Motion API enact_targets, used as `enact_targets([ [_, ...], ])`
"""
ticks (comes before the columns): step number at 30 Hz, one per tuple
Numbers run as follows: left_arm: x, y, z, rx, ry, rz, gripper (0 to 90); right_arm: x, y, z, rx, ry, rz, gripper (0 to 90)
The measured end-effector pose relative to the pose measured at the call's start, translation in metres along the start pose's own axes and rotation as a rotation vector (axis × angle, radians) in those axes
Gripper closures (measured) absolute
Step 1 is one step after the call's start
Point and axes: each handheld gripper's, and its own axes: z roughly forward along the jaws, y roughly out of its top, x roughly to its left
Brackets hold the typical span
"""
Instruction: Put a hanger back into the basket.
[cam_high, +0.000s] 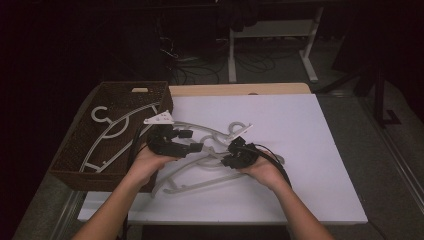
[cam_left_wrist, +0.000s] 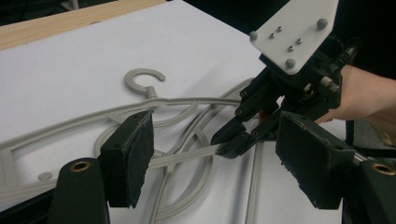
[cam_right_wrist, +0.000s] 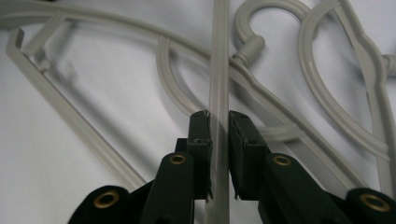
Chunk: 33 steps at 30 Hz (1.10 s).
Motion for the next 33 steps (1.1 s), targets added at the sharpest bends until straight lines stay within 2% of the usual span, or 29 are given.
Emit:
enact_targets([
  [2,0.000,0.000,0.000,0.001,0.000,0.001,27.9,-0.001,-0.004,-0.005,0.000,-0.001,-0.011,79.4],
  [7,-0.001,0.000,0.003,0.011,0.003,0.004,27.9,-0.006,-0.022,-0.025,-0.001,0.031,-0.063,79.4],
  [12,-0.004,-0.001,0.011,0.043,0.015,0.030,27.9,-0.011,-0.042,-0.046,-0.030,0.105,-0.099,79.4],
  [15,-0.004,-0.003,0.017,0.058,0.013,0.028,27.9,-0.009,-0.052,-0.052,-0.035,0.148,-0.134,79.4],
  [19,-0.005,-0.005,0.022,0.072,0.008,0.031,27.9,-0.007,-0.063,-0.058,-0.015,0.200,-0.160,78.6],
  [22,-0.005,-0.006,0.024,0.079,0.006,0.030,27.9,-0.009,-0.070,-0.058,0.003,0.220,-0.154,75.0],
  [26,-0.004,-0.008,0.025,0.088,0.006,0.028,27.9,-0.011,-0.070,-0.060,-0.022,0.216,-0.134,63.6],
  [28,-0.003,-0.009,0.025,0.090,0.007,0.026,27.9,-0.015,-0.068,-0.066,-0.053,0.187,-0.103,62.5],
  [29,-0.002,-0.009,0.025,0.091,0.007,0.025,27.9,-0.019,-0.066,-0.070,-0.072,0.158,-0.085,62.3],
  [33,0.000,-0.010,0.025,0.094,0.011,0.022,27.9,-0.036,-0.065,-0.082,-0.100,0.078,-0.034,63.1],
])
